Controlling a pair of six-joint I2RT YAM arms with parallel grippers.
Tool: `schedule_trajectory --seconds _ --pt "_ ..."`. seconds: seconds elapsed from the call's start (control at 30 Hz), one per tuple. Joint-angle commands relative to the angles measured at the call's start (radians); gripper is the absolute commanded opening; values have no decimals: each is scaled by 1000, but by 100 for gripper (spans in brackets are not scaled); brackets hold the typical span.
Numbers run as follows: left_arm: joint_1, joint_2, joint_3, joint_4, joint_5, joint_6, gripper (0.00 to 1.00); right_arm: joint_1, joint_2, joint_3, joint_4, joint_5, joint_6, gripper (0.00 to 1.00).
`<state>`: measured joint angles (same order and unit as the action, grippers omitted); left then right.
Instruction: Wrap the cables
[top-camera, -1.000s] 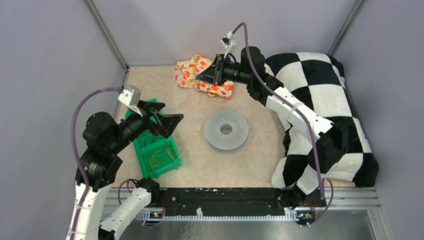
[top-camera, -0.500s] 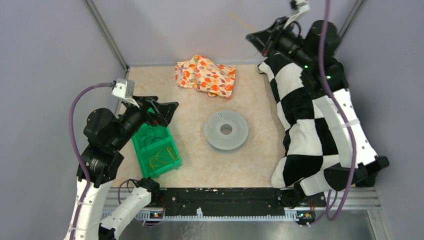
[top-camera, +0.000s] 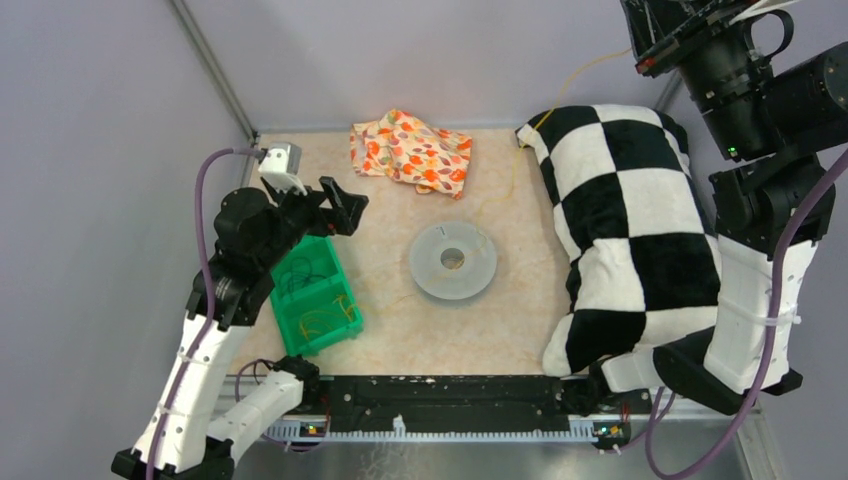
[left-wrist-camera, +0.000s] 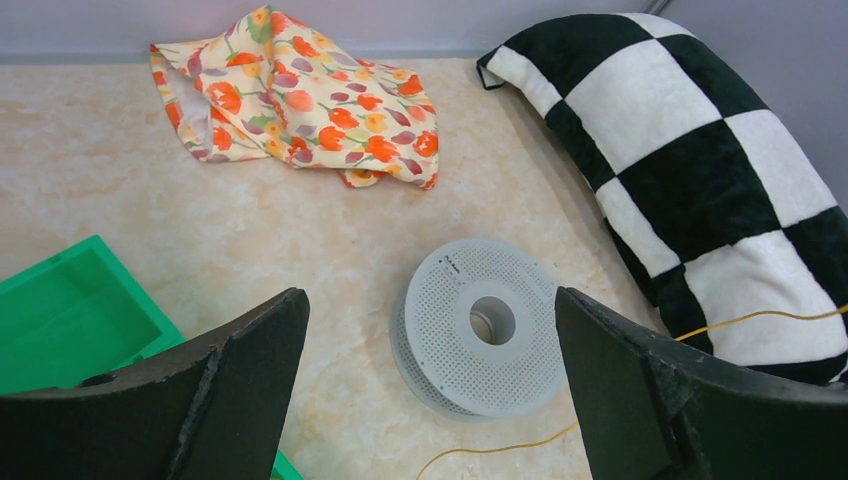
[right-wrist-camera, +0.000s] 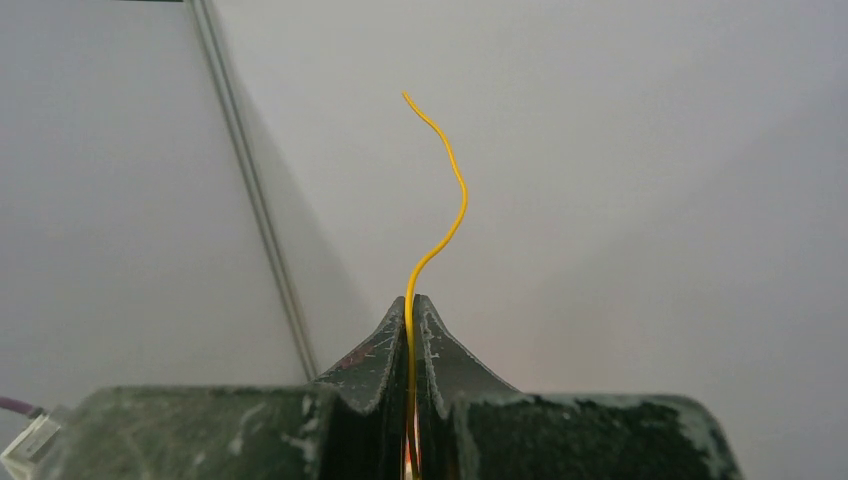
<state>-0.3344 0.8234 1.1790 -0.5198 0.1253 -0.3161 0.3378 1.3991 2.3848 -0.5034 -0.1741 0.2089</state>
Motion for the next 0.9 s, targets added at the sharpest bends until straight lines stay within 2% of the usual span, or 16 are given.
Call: schedule_trajectory --seconds 0.0,0.2,0.47,0.63,0.77,0.87 --pt "5 -14 -16 39 -43 -4 99 -15 8 -7 -59 90 -28 0" --pt "5 22 -39 56 -28 -4 99 -17 -38 -105 -56 53 -15 0" --pt "5 138 -83 101 79 -35 99 -16 -196 -479 -13 -114 64 0" --pt "5 234 -127 180 154 -61 99 -16 -311 -547 -59 -61 55 0" --pt "5 376 -148 260 263 -90 99 -16 -412 -750 -26 -27 94 0" --pt "5 508 -141 283 299 -146 99 -16 -443 -844 -81 -8 113 0"
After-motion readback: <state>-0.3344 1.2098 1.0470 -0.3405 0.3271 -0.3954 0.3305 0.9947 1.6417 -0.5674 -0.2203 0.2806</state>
